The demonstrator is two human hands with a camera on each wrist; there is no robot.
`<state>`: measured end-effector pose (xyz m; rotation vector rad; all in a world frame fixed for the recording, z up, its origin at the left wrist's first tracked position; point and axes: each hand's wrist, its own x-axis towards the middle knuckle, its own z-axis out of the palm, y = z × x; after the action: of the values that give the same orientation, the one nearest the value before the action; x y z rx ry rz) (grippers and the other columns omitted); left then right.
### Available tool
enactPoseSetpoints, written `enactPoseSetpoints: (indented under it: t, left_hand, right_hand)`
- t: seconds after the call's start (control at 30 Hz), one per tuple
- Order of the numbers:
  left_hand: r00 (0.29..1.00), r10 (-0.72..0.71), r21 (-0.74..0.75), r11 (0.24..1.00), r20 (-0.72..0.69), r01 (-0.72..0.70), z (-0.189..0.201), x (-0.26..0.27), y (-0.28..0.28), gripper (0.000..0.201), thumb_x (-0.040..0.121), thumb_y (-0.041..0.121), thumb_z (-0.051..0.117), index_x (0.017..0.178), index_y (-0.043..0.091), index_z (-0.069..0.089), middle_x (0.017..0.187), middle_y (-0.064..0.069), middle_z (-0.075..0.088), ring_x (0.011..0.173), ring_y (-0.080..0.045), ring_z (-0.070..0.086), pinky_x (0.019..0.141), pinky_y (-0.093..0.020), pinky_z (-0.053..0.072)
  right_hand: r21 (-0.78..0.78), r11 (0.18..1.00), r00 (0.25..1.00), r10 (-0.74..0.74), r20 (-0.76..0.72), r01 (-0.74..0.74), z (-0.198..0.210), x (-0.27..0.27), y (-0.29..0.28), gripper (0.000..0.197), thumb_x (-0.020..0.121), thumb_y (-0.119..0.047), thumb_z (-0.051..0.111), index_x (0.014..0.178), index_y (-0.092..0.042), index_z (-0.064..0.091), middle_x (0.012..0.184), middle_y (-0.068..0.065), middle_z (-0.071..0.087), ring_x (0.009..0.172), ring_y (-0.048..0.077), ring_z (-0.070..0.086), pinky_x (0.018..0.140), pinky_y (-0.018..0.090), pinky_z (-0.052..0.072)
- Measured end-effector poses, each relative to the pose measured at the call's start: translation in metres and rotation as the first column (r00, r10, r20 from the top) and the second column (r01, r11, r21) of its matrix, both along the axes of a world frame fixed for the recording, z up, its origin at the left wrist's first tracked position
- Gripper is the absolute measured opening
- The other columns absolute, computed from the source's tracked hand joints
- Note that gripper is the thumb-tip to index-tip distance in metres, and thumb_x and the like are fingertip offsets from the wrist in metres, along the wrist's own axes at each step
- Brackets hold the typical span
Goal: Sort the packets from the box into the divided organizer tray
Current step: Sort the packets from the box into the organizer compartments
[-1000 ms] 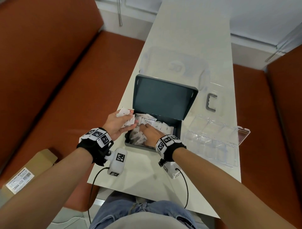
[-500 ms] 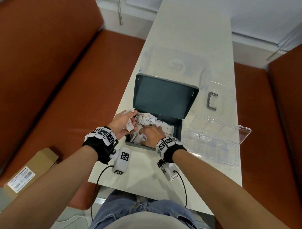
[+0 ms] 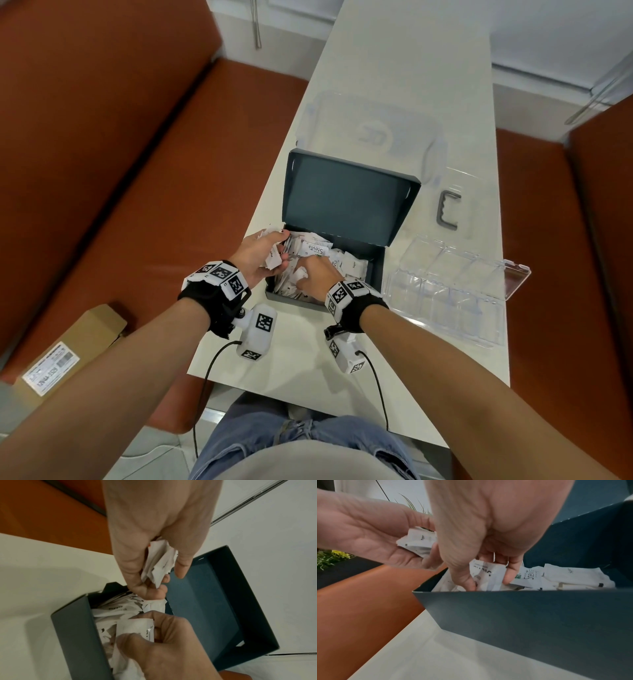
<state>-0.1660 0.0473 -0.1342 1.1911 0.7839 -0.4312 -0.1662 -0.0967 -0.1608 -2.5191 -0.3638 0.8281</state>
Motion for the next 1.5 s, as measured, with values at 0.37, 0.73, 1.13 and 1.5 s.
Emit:
enactPoseSetpoints:
  t: [0.37,0.73,1.13,1.5]
  left_hand:
    - [1.000,0.001,0.014,1.000,0.016,-0.002,0.001,0.002,0.003,0.016,0.086,0.021,0.073,0.096,0.015,0.063,0.064,-0.002,0.056,0.053,-0.015,0.056,0.056,-0.026,0.054]
    - [0.999,0.031,0.031,0.999,0.021,-0.032,-0.003,0.000,0.012,0.009,0.085,0.017,0.073,0.092,0.015,0.067,0.071,-0.004,0.056,0.058,-0.017,0.059,0.057,-0.026,0.055]
    - [0.941,-0.293,-0.102,0.945,0.169,0.312,0.031,0.011,-0.045,0.050,0.089,0.062,0.049,0.105,0.018,0.068,0.088,-0.003,0.068,0.071,-0.012,0.058,0.066,-0.022,0.051]
    - [0.919,-0.254,-0.358,0.863,0.302,0.357,0.073,0.023,-0.096,0.021,0.098,0.010,0.052,0.117,0.004,0.061,0.106,-0.016,0.072,0.095,-0.029,0.071,0.075,-0.042,0.060]
  right_hand:
    - [-0.127,0.991,0.998,0.040,-0.042,-0.045,-0.003,-0.002,0.012,0.061,0.088,-0.020,0.066,0.136,-0.002,0.034,0.130,0.019,0.049,0.118,0.034,0.052,0.093,0.037,0.047]
    - [0.021,0.954,0.952,-0.298,-0.069,0.300,0.009,0.018,-0.014,0.036,0.079,-0.003,0.065,0.114,-0.003,0.057,0.113,0.013,0.061,0.103,0.026,0.059,0.075,0.025,0.047]
    - [0.609,0.590,0.833,-0.498,-0.243,0.530,0.095,0.027,-0.075,0.033,0.065,0.010,0.074,0.086,-0.014,0.064,0.085,0.000,0.061,0.078,0.015,0.061,0.066,0.024,0.048]
    - [0.600,0.675,0.795,-0.597,0.103,0.429,0.116,0.018,-0.103,0.059,0.074,-0.019,0.079,0.123,-0.023,0.048,0.097,-0.006,0.061,0.078,0.006,0.058,0.066,0.013,0.049]
